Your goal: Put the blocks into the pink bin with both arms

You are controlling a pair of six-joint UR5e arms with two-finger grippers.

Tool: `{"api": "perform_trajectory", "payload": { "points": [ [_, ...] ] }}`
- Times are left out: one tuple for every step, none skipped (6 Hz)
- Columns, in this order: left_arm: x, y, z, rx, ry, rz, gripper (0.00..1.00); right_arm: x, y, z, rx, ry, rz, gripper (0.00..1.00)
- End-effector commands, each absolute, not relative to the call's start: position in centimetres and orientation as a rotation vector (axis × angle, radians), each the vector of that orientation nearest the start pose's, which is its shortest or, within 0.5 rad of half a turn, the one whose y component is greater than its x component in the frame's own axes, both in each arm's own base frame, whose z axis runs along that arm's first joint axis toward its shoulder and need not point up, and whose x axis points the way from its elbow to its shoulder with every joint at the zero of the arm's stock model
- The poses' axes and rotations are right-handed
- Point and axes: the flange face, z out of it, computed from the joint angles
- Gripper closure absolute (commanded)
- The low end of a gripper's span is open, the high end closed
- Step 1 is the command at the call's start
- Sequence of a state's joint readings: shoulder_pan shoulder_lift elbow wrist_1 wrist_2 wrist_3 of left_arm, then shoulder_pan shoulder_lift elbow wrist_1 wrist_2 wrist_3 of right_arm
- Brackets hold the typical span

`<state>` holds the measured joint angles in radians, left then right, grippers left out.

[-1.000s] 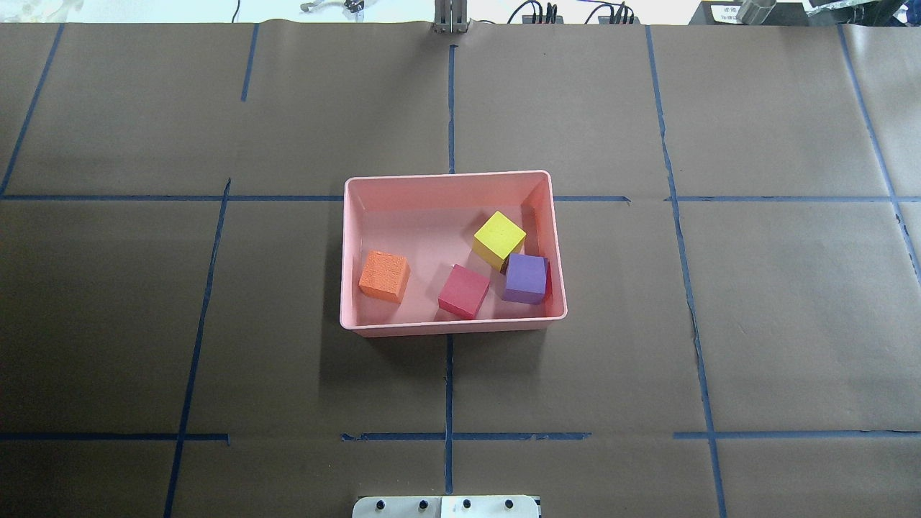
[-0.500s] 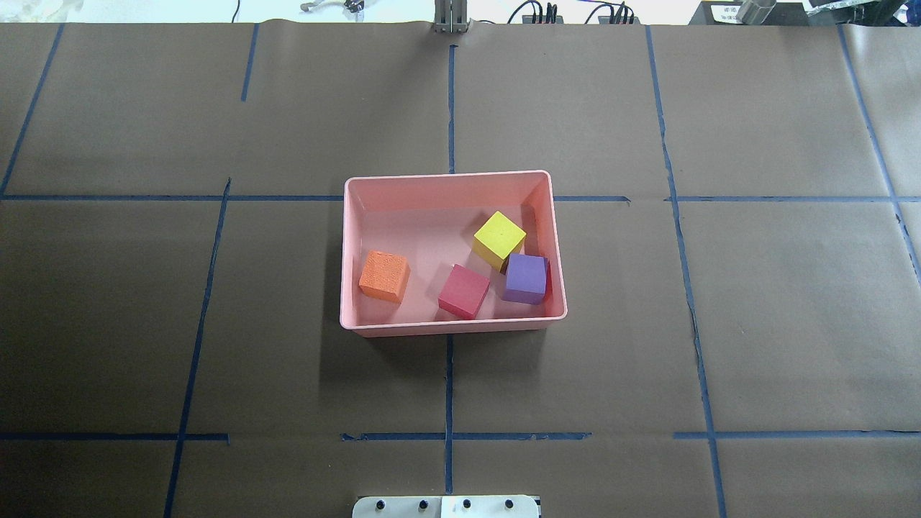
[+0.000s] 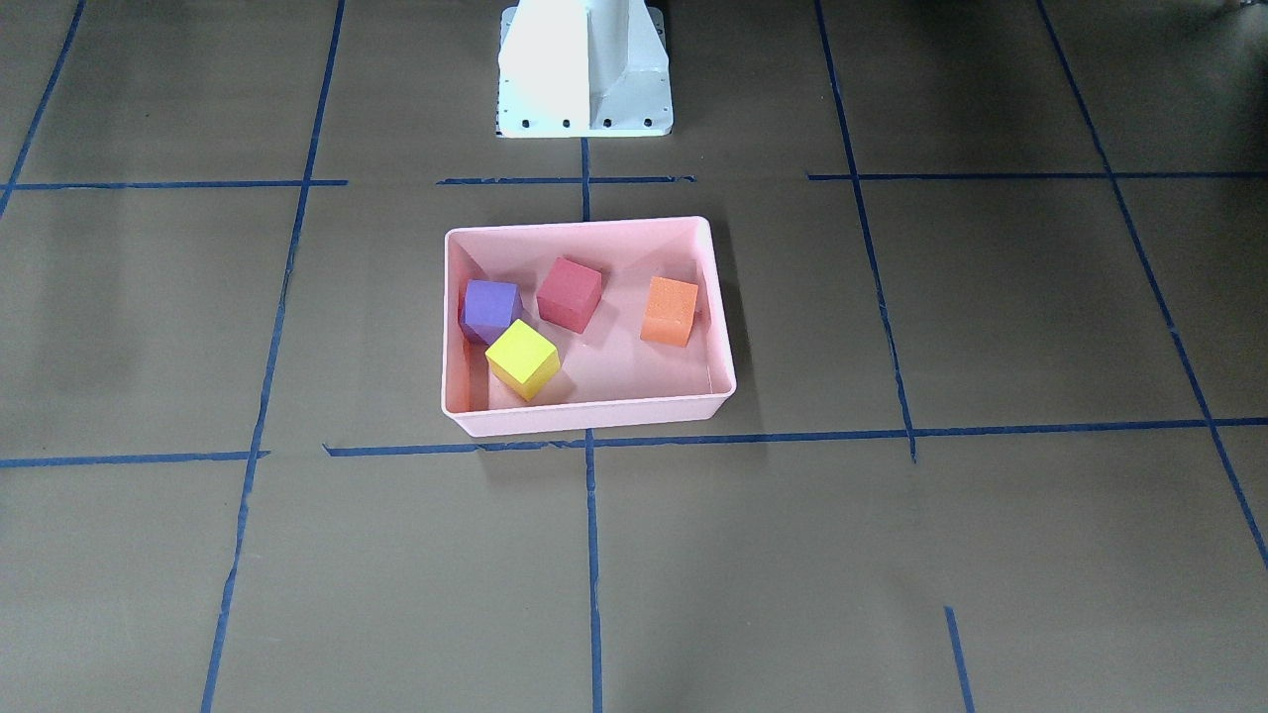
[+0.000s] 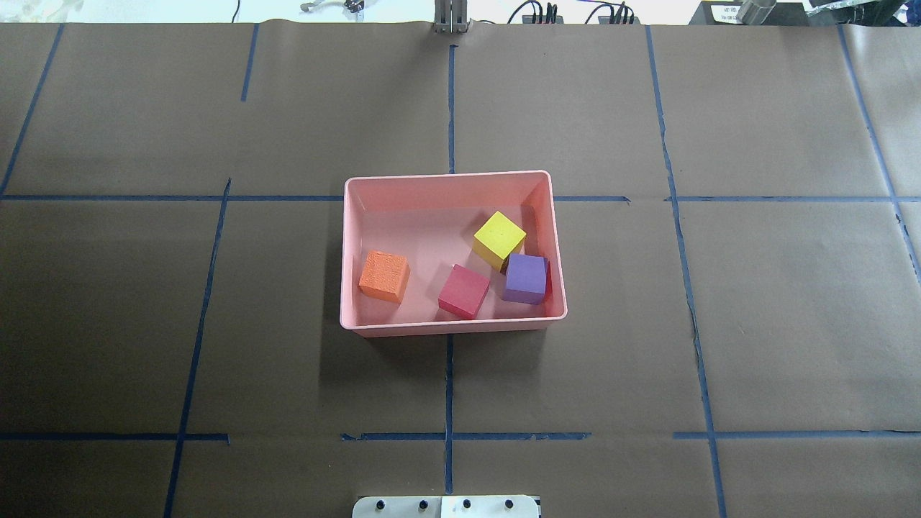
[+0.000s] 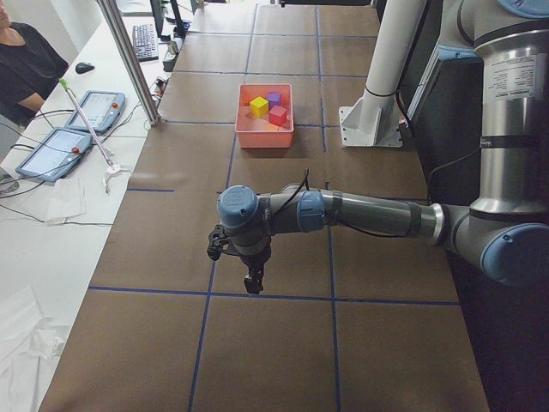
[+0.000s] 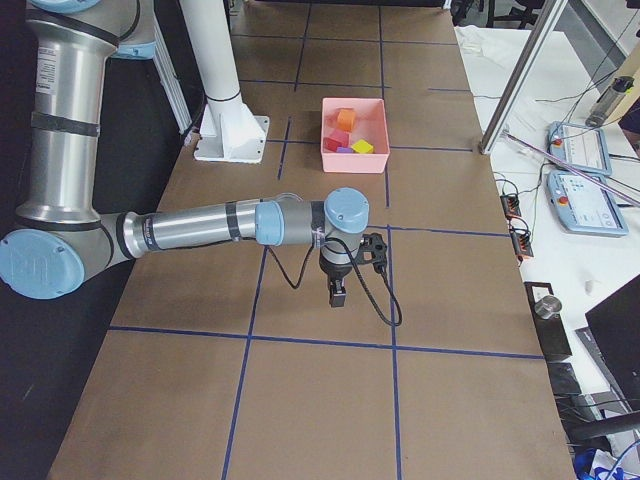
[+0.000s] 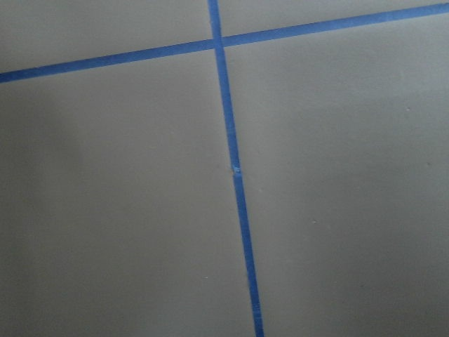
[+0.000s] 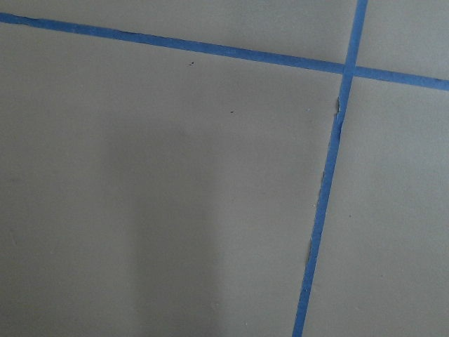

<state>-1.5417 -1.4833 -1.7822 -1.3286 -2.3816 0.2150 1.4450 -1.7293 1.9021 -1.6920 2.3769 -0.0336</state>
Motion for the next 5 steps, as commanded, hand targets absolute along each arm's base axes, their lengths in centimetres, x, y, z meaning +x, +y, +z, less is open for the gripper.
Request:
{"api": "perform_trajectory", "payload": {
  "points": [
    [-4.7,-44.1,61.1,-0.022,0.843,0.181,0.00,0.8,-42.7,57.9,0.014,-0.808,-0.172,0.00],
    [-4.7,-44.2,60.9,-0.016,0.846,0.187,0.00,0.9,-41.8,59.0,-0.007,-0.805,-0.165,0.00],
    [-4.6,-44.2,61.1,-0.023,0.847,0.182,0.00,1.1,-41.2,60.2,-0.015,-0.805,-0.194,0.00],
    [-4.6,-44.2,61.1,-0.023,0.847,0.182,0.00,2.1,-41.2,61.4,-0.013,-0.807,-0.198,0.00],
    [-4.6,-44.3,60.9,-0.018,0.848,0.184,0.00,2.7,-41.1,62.2,-0.020,-0.805,-0.183,0.00]
  ]
}}
